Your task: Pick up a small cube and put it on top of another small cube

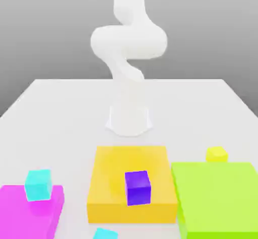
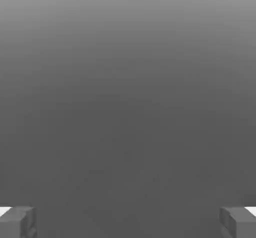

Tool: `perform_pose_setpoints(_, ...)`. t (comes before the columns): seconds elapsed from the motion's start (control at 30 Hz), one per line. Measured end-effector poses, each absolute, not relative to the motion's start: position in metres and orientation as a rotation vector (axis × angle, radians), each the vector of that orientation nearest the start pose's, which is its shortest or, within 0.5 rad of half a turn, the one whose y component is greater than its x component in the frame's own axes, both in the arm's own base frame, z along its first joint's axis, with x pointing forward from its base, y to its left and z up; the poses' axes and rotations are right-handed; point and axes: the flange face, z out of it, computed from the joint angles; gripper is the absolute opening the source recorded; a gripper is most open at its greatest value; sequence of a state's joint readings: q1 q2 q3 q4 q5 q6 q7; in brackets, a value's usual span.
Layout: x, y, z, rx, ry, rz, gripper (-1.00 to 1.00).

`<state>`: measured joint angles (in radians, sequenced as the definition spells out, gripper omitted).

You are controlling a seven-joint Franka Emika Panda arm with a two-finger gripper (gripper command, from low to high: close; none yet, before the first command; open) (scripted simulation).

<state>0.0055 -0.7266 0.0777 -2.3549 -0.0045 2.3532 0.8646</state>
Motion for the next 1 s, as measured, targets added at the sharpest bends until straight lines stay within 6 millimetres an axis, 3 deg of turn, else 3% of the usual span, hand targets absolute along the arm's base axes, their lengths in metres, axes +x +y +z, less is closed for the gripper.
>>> perform_pose_setpoints(0.13, 0.406, 0.111, 0.563, -2.630, 1.021, -0.797, 0.00)
perform_pose_setpoints(0.3, 0.400, 0.184, 0.438, -2.766, 0.994, -0.594, 0.00)
perform_pose_setpoints(0.43, 0.361, 0.233, 0.336, -2.870, 0.958, -0.403, 0.00)
perform_pose_setpoints(0.5, 0.328, 0.253, 0.287, -2.920, 0.934, -0.291, 0.00)
perform_pose_setpoints(0.6, 0.271, 0.273, 0.230, -2.981, 0.890, -0.134, 0.00)
perform_pose_setpoints(0.63, 0.244, 0.283, 0.214, -3.007, 0.843, -0.081, 0.00)
perform_pose_setpoints(0.7, 0.213, 0.293, 0.196, -3.032, 0.788, -0.020, 0.00)
perform_pose_setpoints(1.0, 0.223, 0.290, 0.163, -2.997, 0.868, 0.005, 0.00)
